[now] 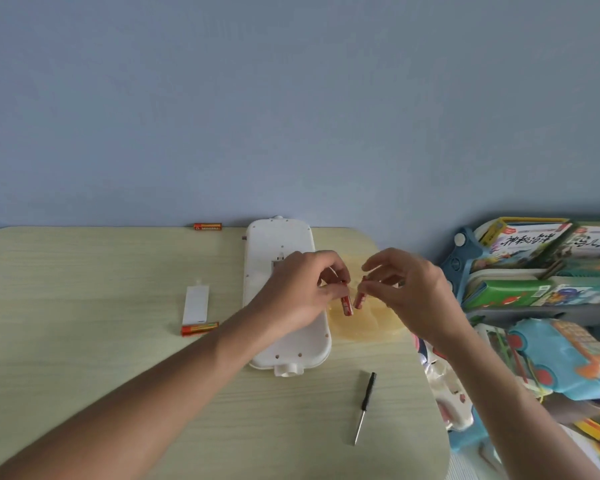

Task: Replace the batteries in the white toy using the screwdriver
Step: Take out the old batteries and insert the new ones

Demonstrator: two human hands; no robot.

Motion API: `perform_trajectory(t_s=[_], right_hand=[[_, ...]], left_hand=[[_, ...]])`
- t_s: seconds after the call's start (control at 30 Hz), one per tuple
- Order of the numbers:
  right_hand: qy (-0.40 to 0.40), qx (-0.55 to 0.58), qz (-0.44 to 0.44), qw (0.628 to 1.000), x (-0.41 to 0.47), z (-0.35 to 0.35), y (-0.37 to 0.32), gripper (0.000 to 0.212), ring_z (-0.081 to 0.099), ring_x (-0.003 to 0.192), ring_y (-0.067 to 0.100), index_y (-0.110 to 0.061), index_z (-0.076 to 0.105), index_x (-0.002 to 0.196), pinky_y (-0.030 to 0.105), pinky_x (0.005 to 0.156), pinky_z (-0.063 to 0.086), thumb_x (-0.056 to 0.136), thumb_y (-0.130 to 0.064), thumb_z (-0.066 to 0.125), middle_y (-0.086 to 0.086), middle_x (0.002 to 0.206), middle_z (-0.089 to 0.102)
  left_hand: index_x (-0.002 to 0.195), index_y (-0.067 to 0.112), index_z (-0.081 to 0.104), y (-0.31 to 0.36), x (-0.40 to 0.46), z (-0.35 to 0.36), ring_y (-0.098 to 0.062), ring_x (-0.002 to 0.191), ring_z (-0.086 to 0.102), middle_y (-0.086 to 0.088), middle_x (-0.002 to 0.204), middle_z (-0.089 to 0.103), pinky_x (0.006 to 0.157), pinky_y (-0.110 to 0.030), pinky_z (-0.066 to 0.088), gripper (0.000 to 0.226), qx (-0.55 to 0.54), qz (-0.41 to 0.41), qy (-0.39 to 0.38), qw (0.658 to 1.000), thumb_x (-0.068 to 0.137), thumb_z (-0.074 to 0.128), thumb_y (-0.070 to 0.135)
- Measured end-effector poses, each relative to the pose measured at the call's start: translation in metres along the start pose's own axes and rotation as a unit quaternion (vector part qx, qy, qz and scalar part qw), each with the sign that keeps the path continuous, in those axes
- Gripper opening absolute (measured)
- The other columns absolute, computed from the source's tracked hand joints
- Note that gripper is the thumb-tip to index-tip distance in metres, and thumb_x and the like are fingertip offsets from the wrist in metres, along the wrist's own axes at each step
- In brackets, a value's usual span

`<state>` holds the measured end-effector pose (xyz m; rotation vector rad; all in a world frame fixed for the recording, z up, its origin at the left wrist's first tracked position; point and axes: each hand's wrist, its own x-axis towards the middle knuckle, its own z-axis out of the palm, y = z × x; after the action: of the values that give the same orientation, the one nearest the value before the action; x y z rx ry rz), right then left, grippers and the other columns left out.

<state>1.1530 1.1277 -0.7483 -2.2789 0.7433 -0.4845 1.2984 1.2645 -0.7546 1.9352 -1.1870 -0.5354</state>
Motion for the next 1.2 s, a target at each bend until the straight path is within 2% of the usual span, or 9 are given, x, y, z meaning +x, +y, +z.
perform_trajectory(t_s=[0.17, 0.37, 0.53, 0.77, 0.87, 0.93, 1.07, 1.13, 1.2], right_hand=[[-0.024, -0.027, -0.012, 0.999, -0.018, 0.006, 0.011, 0.016, 0.070, 0.074, 0.006, -0.021, 0.073, 0.082, 0.032, 0.073, 0.059, 0.074, -0.024, 0.086, -0.012, 0.075, 0.073], [-0.020, -0.044, -0.066, 0.997, -0.030, 0.016, 0.018, 0.013, 0.065, 0.080, 0.007, -0.019, 0.077, 0.085, 0.013, 0.068, 0.051, 0.075, -0.021, 0.086, -0.015, 0.072, 0.068], [0.014, -0.089, -0.122, 0.988, -0.032, 0.027, 0.029, 0.019, 0.062, 0.071, 0.008, -0.017, 0.080, 0.089, 0.026, 0.063, 0.055, 0.073, -0.023, 0.088, -0.006, 0.085, 0.062], [0.053, -0.155, -0.141, 0.976, -0.039, 0.033, 0.033, 0.016, 0.058, 0.074, 0.017, -0.014, 0.082, 0.090, 0.036, 0.062, 0.056, 0.076, -0.020, 0.086, 0.001, 0.090, 0.055], [0.082, -0.109, -0.138, 0.981, -0.041, 0.020, 0.034, 0.025, 0.061, 0.090, 0.016, -0.016, 0.079, 0.102, 0.035, 0.076, 0.056, 0.080, -0.027, 0.082, 0.000, 0.100, 0.060], [0.090, -0.046, -0.078, 0.992, -0.042, 0.006, 0.040, 0.042, 0.059, 0.104, 0.012, -0.024, 0.071, 0.118, 0.035, 0.088, 0.054, 0.081, -0.040, 0.079, -0.004, 0.114, 0.059], [-0.040, 0.025, 0.066, 0.997, -0.045, -0.011, 0.062, 0.111, 0.033, 0.141, 0.010, -0.041, 0.026, 0.153, 0.044, 0.113, 0.037, 0.060, -0.077, 0.074, -0.010, 0.153, 0.037], [-0.102, 0.041, 0.051, 0.993, -0.047, -0.010, 0.061, 0.123, 0.034, 0.140, 0.003, -0.040, 0.017, 0.155, 0.037, 0.117, 0.034, 0.056, -0.070, 0.083, -0.014, 0.152, 0.038], [-0.126, 0.073, 0.010, 0.989, -0.046, -0.006, 0.055, 0.107, 0.044, 0.123, -0.017, -0.044, 0.025, 0.144, 0.011, 0.103, 0.039, 0.061, -0.040, 0.093, -0.025, 0.135, 0.048]], left_hand=[[0.093, 0.030, 0.071, -0.001, 0.001, 0.020, -0.008, 0.097, 0.065, 0.014, 0.089, 0.074, 0.098, -0.042, 0.037, 0.009, 0.102, 0.005, -0.009, 0.995, 0.085, 0.075, 0.031], [0.099, 0.032, 0.069, -0.005, -0.003, 0.030, -0.014, 0.106, 0.047, 0.012, 0.090, 0.070, 0.091, -0.038, 0.028, 0.010, 0.186, 0.035, -0.007, 0.982, 0.090, 0.067, 0.037], [0.097, 0.030, 0.073, -0.003, -0.004, 0.031, -0.014, 0.104, 0.045, 0.015, 0.089, 0.070, 0.076, -0.035, 0.017, 0.015, 0.260, 0.083, 0.007, 0.962, 0.088, 0.067, 0.041], [0.090, 0.030, 0.073, -0.008, -0.006, 0.033, -0.014, 0.103, 0.045, 0.016, 0.089, 0.065, 0.087, -0.036, 0.028, 0.021, 0.253, 0.094, 0.027, 0.963, 0.078, 0.076, 0.048], [0.103, 0.036, 0.068, -0.006, -0.004, 0.027, -0.012, 0.108, 0.042, 0.016, 0.101, 0.055, 0.085, -0.032, 0.023, 0.042, 0.235, 0.077, 0.042, 0.968, 0.070, 0.076, 0.062], [0.116, 0.039, 0.059, -0.005, -0.005, 0.021, -0.012, 0.116, 0.038, 0.014, 0.114, 0.048, 0.091, -0.030, 0.025, 0.062, 0.236, 0.075, 0.059, 0.967, 0.064, 0.075, 0.069], [0.152, 0.033, 0.020, -0.006, -0.005, 0.015, -0.016, 0.145, 0.017, 0.005, 0.152, 0.027, 0.113, -0.038, 0.015, 0.125, 0.252, 0.036, 0.003, 0.967, 0.049, 0.073, 0.082], [0.157, 0.026, 0.001, -0.006, -0.003, 0.016, -0.020, 0.151, 0.007, 0.003, 0.157, 0.019, 0.120, -0.044, 0.009, 0.146, 0.287, 0.010, -0.051, 0.957, 0.045, 0.073, 0.084], [0.157, 0.023, -0.006, -0.005, -0.002, 0.019, -0.021, 0.152, 0.005, 0.002, 0.155, 0.021, 0.121, -0.048, 0.007, 0.151, 0.300, -0.004, -0.087, 0.950, 0.045, 0.077, 0.081]])
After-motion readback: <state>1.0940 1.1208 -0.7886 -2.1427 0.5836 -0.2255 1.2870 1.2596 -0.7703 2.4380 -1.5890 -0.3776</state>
